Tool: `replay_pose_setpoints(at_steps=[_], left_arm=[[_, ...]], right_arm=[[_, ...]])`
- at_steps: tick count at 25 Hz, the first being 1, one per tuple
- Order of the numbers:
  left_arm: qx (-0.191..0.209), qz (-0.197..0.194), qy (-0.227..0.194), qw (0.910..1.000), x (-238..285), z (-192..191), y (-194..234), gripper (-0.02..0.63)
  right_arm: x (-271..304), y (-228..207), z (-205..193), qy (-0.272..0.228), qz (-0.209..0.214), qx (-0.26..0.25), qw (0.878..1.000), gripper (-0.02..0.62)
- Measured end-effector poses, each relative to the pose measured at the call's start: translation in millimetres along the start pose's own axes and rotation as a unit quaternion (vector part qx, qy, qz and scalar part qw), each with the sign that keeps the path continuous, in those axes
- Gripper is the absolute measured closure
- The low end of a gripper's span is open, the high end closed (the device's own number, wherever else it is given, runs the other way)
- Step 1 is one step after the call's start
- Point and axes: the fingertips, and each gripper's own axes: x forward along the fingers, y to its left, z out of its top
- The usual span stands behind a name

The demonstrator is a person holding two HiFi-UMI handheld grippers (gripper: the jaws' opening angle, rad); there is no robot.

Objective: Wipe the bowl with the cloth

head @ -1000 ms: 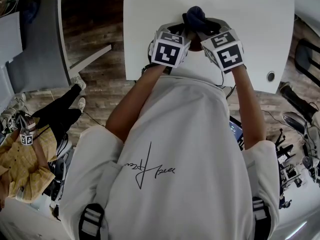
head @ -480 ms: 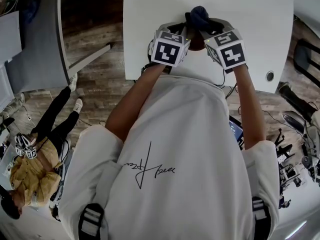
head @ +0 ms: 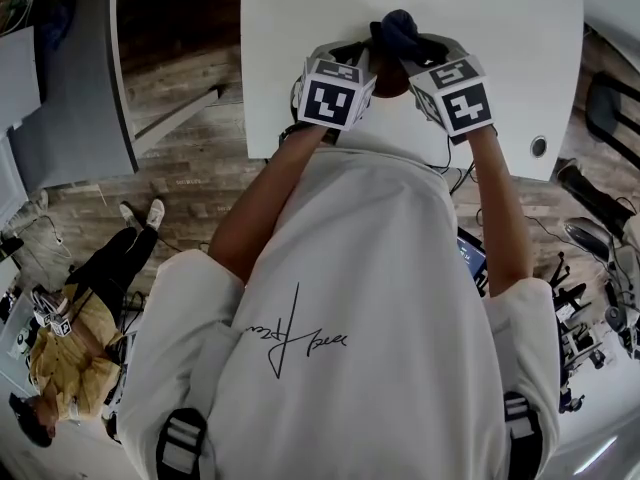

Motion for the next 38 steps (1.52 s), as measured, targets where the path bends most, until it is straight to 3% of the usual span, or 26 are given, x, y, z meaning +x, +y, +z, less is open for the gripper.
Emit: replay_pose_setpoints(at_steps=[38], left_arm=[[0.005, 0.01, -0.009, 0.9999, 4, 1, 1, 0.594]], right_arm=[[-23, -10, -40, -0.002, -0.028, 0.056, 0.998, 0.512]])
